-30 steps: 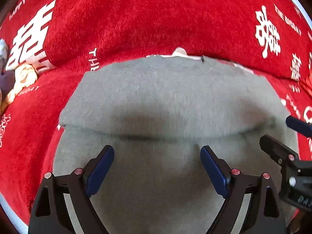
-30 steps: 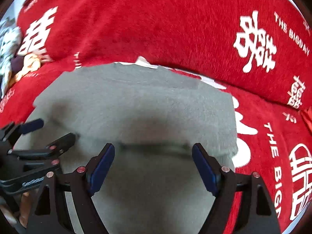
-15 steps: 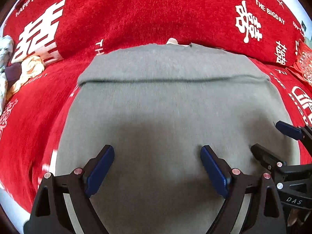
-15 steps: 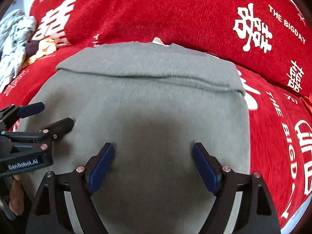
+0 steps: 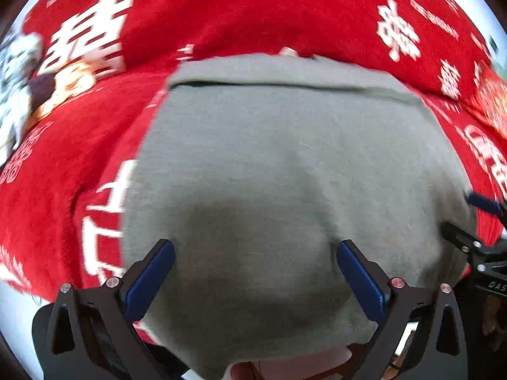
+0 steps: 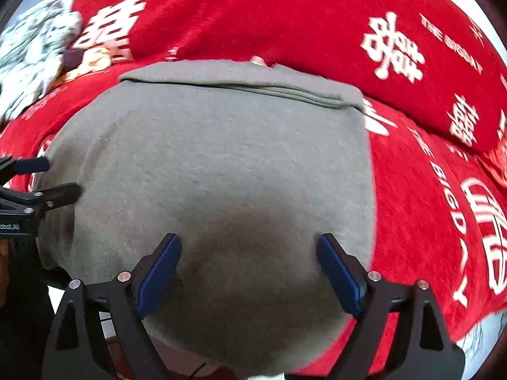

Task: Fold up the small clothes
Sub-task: 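Push both open tools under the hem and close them on it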

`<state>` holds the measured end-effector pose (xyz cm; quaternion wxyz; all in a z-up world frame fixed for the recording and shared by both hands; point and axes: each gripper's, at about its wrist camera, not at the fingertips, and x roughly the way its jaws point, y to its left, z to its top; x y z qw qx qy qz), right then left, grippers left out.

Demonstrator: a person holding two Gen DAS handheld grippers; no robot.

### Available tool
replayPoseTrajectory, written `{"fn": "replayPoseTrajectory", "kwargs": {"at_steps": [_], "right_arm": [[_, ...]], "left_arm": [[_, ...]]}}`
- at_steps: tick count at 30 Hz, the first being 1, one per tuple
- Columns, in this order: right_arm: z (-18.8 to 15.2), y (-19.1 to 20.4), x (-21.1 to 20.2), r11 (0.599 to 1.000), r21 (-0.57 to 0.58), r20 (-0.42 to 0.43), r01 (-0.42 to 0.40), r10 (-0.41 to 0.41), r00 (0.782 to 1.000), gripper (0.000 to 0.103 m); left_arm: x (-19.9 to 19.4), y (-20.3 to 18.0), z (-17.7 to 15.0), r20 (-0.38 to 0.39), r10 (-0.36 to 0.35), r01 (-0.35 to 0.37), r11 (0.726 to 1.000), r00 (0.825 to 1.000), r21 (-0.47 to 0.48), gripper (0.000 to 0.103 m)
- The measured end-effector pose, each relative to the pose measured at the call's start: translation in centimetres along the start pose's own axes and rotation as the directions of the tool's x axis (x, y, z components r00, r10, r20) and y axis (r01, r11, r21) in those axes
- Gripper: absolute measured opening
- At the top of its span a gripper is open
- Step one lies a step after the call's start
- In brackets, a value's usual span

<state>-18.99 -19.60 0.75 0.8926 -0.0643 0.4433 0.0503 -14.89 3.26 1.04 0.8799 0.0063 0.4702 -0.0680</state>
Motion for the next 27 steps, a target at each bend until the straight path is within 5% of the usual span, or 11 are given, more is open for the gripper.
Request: {"fn": "replayPoseTrajectory", "kwargs": {"at_steps": [6, 11, 27], "right_arm": [[-0.9, -4.0, -1.0, 0.977, 0.212, -0.044, 0.017, -0.008, 0.999, 0.090], [-1.7, -4.1, 0.4, 0.960, 0.273, -0.094, 0.059, -0.035, 0.995, 0.093], [-2.7, -3.4, 0.8, 0.937, 0.342, -0.126, 0.066, -0.024, 0.992, 0.103]], "left_arm": [[1.3, 4.2, -0.8, -0.071, -0.074, 0.061, 0.983, 0.995, -0.176, 0.103], [1.9, 1.7, -0.9, -0.064, 0.039, -0.044, 0.997, 0.997, -0.069, 0.103], [1.5, 2.4, -2.1, 0.005, 0.009, -0.009, 0.997, 1.000, -0.079, 0.103]]}}
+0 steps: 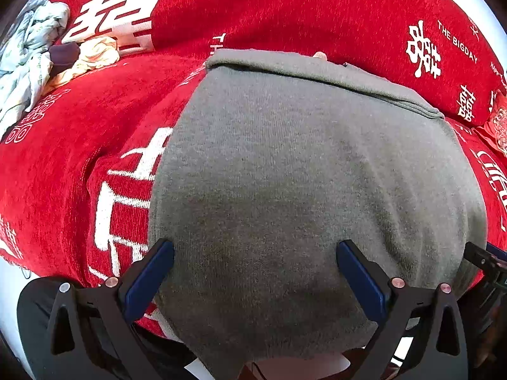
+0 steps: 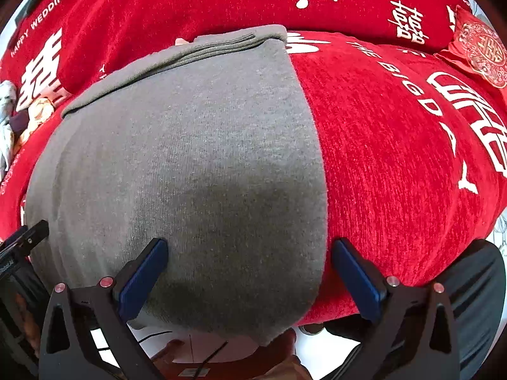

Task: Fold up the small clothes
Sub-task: 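Push both open tools under the hem and close them on it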

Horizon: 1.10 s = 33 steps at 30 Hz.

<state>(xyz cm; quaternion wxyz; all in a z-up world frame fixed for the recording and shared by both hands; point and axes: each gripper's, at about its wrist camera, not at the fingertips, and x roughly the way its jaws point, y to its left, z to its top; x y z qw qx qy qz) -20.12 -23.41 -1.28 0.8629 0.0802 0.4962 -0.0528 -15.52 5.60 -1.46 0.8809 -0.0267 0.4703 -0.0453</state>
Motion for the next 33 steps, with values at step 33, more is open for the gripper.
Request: {"fn": "replayPoseTrajectory", "kwargs": {"at_steps": [33], "right_arm": [[-0.2, 2.0, -0.3, 0.999, -0.014, -0.009, 0.045, -0.045, 0.999, 0.102]], "left_arm": [[-0.4, 1.8, 0.1, -0.026, -0.050, 0.050, 0.998, 0.998, -0.024, 0.087]]}}
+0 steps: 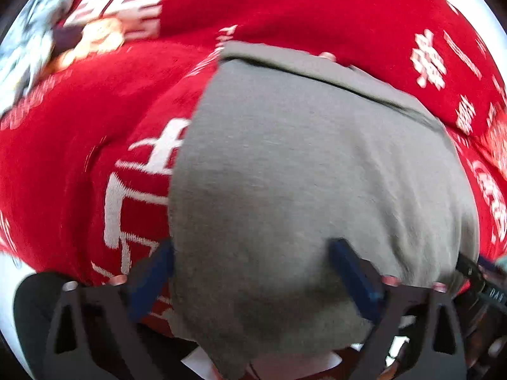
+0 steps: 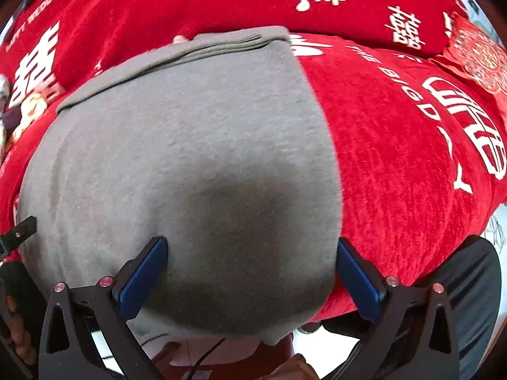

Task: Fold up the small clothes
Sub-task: 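Push both open tools under the hem and close them on it, then lift the held hem with both tools and fold it toward the collar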

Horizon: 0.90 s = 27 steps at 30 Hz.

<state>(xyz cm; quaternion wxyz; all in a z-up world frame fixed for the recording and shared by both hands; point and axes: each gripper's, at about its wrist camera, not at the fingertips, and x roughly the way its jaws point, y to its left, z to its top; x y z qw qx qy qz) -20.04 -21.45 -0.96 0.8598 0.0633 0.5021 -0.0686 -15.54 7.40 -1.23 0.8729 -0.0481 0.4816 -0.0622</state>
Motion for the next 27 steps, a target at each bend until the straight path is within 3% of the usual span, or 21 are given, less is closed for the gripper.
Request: {"fn": "replayPoseTrajectory", "kwargs": {"at_steps": [2, 5, 7, 10, 11, 13, 18, 20, 22, 24, 27], "right_arm": [[-0.3, 0.5, -0.1, 1.000, -0.025, -0.007, -0.007, 0.007, 1.000, 0.099], [-0.6, 0.8, -0.6, 0.998, -0.048, 0.008, -0.032, 0.032, 0.999, 0.084], [-0.8, 1.2, -0.9, 0.996, -0.075, 0.019, -0.044, 0.045, 0.999, 0.075], [-0.9, 0.9, -1.3, 0.995, -0.072, 0.035, -0.068, 0.071, 0.997, 0.054], [-0.9, 0.6, -1.5, 0.995, -0.060, 0.042, -0.076, 0.079, 0.996, 0.042], [-0.9, -0.2, -1.7, 0.993, -0.031, 0.051, -0.110, 0.112, 0.992, 0.027], [-0.9, -2.2, -1.5, 0.970, 0.047, 0.058, -0.238, 0.235, 0.970, 0.026], [-1.1, -3.1, -1.2, 0.953, 0.082, 0.065, -0.291, 0.287, 0.956, 0.033], [-1.3, -3.5, -1.0, 0.941, 0.093, 0.068, -0.324, 0.319, 0.945, 0.034], [-1.4, -3.4, -1.0, 0.942, 0.084, 0.069, -0.323, 0.318, 0.945, 0.036], [-1.5, -2.8, -0.9, 0.951, 0.048, 0.073, -0.305, 0.301, 0.951, 0.036]], "left_arm": [[-0.4, -0.7, -0.1, 0.010, -0.011, 0.010, 0.999, 1.000, 0.039, 0.078], [-0.7, -0.6, 0.0, 0.018, -0.023, 0.022, 0.999, 1.000, 0.035, 0.075], [-0.8, -0.5, 0.1, 0.025, -0.028, 0.027, 0.999, 0.999, 0.030, 0.068], [-1.0, 0.2, 0.3, 0.032, -0.058, 0.058, 0.998, 0.998, 0.003, 0.043], [-1.1, 0.8, 0.4, 0.032, -0.070, 0.071, 0.997, 0.997, -0.015, 0.033], [-0.9, 1.3, 0.6, 0.028, -0.097, 0.098, 0.994, 0.995, -0.050, 0.028], [-0.7, 1.4, 0.4, 0.031, -0.114, 0.116, 0.991, 0.993, -0.064, 0.028], [-0.6, 1.4, 0.4, 0.032, -0.124, 0.126, 0.990, 0.992, -0.067, 0.035], [-0.7, 1.1, 0.3, 0.027, -0.140, 0.141, 0.989, 0.990, -0.048, 0.048], [-0.6, -0.2, 0.1, 0.023, -0.117, 0.117, 0.993, 0.993, 0.003, 0.062], [-0.5, -1.9, -0.2, 0.029, -0.032, 0.029, 0.996, 0.999, 0.079, 0.059]]}}
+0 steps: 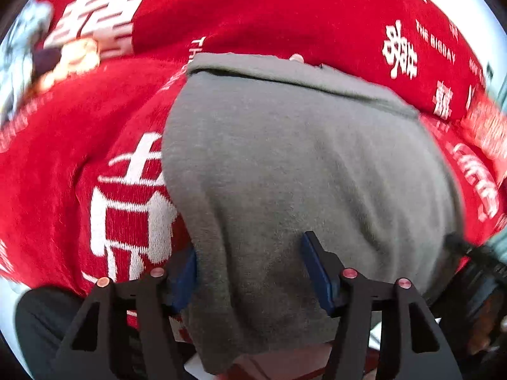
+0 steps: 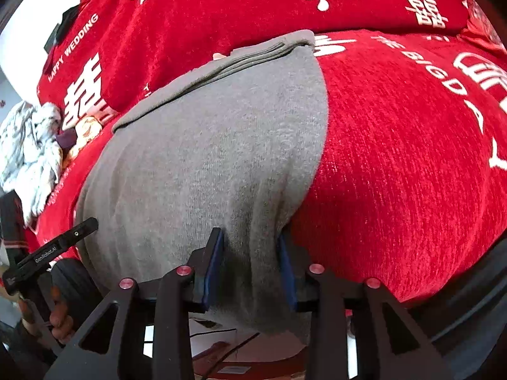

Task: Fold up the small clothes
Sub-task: 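Lift the held hem with both tools and fold it toward the collar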

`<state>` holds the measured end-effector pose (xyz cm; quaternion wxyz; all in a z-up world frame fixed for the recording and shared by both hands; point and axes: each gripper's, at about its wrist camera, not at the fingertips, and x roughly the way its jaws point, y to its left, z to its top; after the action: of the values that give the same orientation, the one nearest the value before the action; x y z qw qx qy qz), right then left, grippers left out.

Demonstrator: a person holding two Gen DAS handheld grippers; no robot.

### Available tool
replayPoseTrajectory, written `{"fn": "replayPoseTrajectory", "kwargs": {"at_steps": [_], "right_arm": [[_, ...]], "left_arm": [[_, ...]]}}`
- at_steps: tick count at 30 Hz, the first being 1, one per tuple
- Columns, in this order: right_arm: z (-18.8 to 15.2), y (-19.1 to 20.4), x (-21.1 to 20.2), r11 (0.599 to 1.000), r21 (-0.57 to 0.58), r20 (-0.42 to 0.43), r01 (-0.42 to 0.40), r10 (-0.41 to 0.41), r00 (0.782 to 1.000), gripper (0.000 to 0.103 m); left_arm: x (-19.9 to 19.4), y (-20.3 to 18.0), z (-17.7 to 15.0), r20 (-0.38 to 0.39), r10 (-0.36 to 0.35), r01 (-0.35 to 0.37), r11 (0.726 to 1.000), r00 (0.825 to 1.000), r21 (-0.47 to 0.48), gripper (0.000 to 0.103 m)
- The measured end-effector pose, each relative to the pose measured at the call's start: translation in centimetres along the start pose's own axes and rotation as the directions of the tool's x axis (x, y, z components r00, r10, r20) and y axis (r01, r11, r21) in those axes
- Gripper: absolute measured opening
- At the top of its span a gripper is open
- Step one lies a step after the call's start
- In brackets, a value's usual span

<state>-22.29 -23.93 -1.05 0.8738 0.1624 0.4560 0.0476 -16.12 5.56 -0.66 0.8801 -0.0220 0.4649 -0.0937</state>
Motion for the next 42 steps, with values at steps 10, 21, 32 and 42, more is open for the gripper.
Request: {"fn": "replayPoseTrajectory", "kwargs": {"at_steps": [10, 21, 32, 42], "right_arm": [[1.1, -1.3, -1.6, 0.994, 0.019, 0.042, -0.111, 0.111, 0.993, 0.016], [4.9, -0.7, -3.0, 0.980, 0.019, 0.110, -0.199, 0.196, 0.974, 0.015], [10.1, -0.1, -2.6, 0.981, 0.012, 0.142, -0.195, 0.191, 0.971, 0.015], [15.0, -0.9, -1.2, 0.976, 0.065, 0.156, -0.207, 0.195, 0.968, 0.015]], "left_arm": [[-1.3, 2.1, 1.2, -0.008, -0.111, 0.109, 0.987, 0.994, -0.121, 0.017], [-2.7, 2.0, 4.8, 0.068, -0.163, 0.172, 0.972, 0.984, -0.162, 0.017], [-2.1, 2.0, 9.6, 0.106, -0.165, 0.183, 0.966, 0.981, -0.184, 0.017], [-0.8, 2.2, 14.3, 0.124, -0.150, 0.174, 0.960, 0.981, -0.218, 0.017]]}}
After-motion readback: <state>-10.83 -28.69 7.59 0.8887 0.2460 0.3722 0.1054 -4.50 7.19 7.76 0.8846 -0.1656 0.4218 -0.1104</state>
